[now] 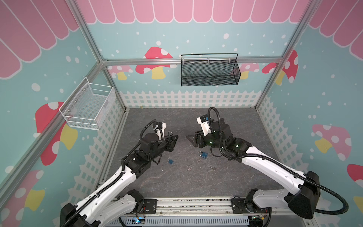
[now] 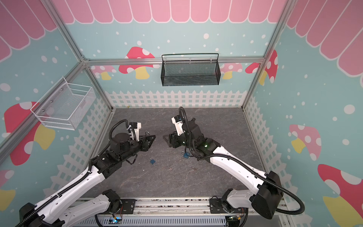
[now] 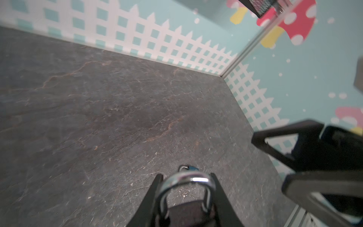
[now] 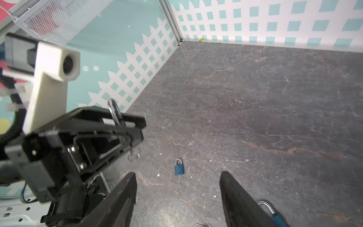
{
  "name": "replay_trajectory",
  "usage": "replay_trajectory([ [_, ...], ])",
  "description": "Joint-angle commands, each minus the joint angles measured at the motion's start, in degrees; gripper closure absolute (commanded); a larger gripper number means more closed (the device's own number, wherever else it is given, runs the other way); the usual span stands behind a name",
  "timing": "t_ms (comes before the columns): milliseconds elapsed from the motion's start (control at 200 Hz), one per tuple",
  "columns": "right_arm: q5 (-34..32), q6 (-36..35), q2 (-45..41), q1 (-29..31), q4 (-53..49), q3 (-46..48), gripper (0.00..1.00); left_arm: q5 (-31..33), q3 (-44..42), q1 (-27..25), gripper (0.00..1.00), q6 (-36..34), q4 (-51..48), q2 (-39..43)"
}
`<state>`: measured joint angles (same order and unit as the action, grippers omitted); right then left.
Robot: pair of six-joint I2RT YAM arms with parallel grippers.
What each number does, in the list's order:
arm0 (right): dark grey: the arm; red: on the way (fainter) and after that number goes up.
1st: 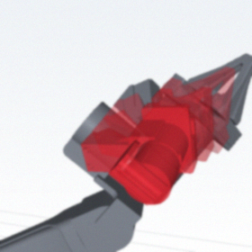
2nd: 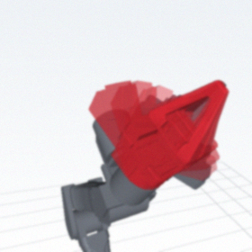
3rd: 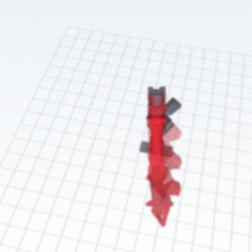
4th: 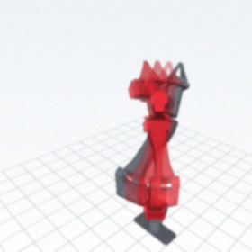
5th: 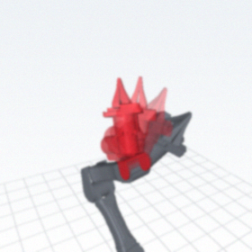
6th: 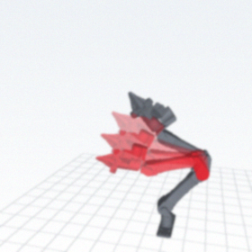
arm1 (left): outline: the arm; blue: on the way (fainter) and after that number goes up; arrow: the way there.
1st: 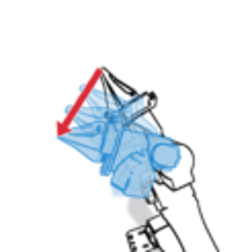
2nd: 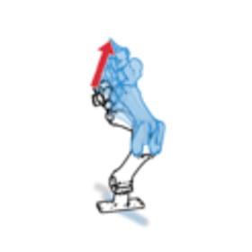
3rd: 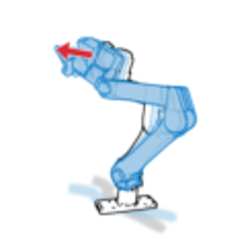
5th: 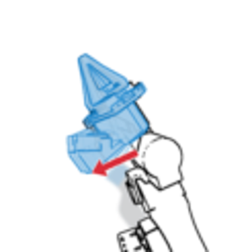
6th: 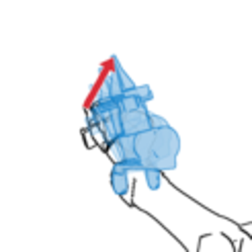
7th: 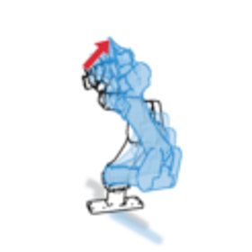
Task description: Unlock with the key
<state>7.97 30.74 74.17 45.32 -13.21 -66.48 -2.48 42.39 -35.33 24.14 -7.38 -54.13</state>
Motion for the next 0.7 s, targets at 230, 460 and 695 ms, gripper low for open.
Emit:
replay_trajectory([
  [230, -0.03, -8.61, 5.66, 2.02, -17.91, -14.76, 0.26, -4.78, -9.85, -3.16, 1.0, -20.66, 26.62, 0.89],
  [460, -3.42, -10.43, 10.33, 4.6, -20.67, -21.69, 0.25, -4.68, -8.55, -3.6, 1.0, -22.07, 24.01, 0.37],
  [695, -8.74, -11.82, 14.74, 5.17, -24.97, -27.47, 0.24, -3.87, -8.17, -3.69, 1.0, -22.82, 22.53, 0.21],
])
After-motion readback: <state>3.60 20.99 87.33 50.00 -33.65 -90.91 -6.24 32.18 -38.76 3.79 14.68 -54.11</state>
